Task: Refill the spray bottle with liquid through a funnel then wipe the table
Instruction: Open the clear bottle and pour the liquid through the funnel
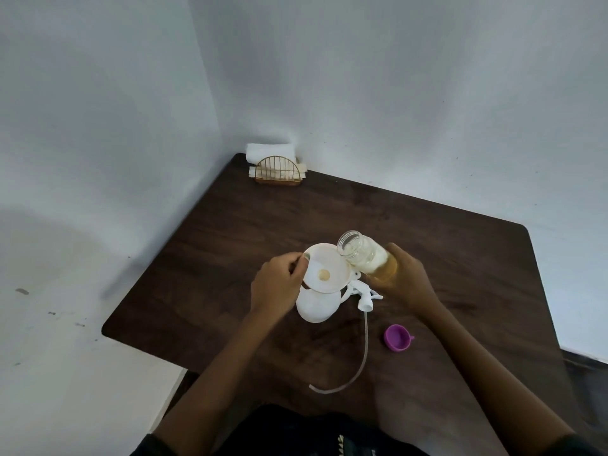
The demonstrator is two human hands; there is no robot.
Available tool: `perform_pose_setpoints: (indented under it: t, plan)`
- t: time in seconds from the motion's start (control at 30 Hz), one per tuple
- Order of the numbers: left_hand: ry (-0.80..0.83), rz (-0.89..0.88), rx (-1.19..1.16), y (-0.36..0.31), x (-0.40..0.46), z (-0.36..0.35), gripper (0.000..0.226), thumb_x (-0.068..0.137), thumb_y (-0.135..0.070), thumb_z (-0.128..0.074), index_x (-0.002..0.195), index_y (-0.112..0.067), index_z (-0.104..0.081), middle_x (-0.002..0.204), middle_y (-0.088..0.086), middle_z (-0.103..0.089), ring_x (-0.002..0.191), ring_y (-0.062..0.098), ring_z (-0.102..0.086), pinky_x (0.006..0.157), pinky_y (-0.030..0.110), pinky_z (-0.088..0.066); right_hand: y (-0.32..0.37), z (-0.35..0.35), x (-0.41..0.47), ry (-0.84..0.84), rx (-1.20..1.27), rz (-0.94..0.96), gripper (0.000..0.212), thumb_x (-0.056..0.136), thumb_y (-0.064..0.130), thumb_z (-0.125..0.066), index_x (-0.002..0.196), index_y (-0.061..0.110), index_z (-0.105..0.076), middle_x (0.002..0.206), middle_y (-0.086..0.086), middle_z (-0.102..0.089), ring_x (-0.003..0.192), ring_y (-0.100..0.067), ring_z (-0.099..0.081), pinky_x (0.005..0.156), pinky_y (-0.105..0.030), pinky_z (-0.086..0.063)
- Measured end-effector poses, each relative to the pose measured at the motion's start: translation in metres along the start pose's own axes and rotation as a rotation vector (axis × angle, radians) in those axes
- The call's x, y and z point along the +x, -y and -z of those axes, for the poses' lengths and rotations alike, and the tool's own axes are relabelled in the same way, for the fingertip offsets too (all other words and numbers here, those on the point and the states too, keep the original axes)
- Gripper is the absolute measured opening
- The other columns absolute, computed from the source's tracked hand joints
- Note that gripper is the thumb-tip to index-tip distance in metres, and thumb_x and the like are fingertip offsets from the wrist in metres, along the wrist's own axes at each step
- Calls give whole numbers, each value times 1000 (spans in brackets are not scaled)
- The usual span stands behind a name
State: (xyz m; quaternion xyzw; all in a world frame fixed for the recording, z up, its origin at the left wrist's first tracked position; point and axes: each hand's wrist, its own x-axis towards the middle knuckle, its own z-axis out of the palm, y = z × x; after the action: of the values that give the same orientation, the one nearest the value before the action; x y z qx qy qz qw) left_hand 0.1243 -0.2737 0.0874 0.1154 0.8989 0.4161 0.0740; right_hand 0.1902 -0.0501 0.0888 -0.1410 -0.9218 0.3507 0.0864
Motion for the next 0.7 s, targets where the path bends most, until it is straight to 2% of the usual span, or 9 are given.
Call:
perform_pose_setpoints:
  t: [0.13, 0.2, 0.27, 0.43, 0.57, 0.7]
  plan:
    - [-9, -10, 1, -1, 1, 0, 33, 96, -40, -44, 79, -23, -66, 61, -9, -61, 62, 14, -63, 53, 28, -42, -5, 0, 3, 11, -82, 59, 39, 62, 24, -84, 84, 21, -51, 77, 4, -61, 69, -16, -57, 55, -25, -41]
    - [-14, -10, -4, -1, 2, -1, 33, 96, -40, -44, 80, -22, -67, 61, -8, -62, 61, 14, -63, 55, 29, -45, -7, 1, 5, 17, -116, 82, 40, 62, 26, -84, 88, 19, -54, 80, 4, -62, 70, -16, -58, 58, -29, -44]
    - [-15, -9, -6, -1, 2, -1, 33, 96, -39, -44, 80, -22, -68, 59, -9, -61, 59, 12, -62, 52, 26, -41, -8, 2, 7, 12, -134, 95, 42, 62, 30, -84, 91, 18, -56, 81, 4, -63, 71, -16, -59, 60, -34, -48]
    - [-25, -1, -13, -2, 3, -1, 35, 96, -36, -45, 73, -19, -65, 52, -9, -55, 55, 11, -58, 51, 23, -33, -6, 4, 9, 2, -184, 149, 44, 61, 33, -84, 90, 17, -56, 82, 4, -62, 72, -17, -58, 60, -35, -47]
    - [-36, -4, -18, -1, 4, -2, 36, 96, -36, -45, 75, -17, -67, 54, -8, -57, 56, 12, -57, 52, 24, -37, -2, 7, 10, -4, -200, 183, 42, 63, 36, -83, 86, 15, -55, 79, 6, -60, 70, -16, -55, 58, -26, -35]
    - [-45, -8, -22, -2, 3, -1, 34, 96, -36, -46, 77, -18, -68, 56, -9, -58, 58, 11, -58, 51, 23, -34, 5, 11, 8, -24, -237, 220, 42, 63, 33, -82, 88, 11, -57, 79, 6, -58, 69, -17, -54, 55, -23, -29]
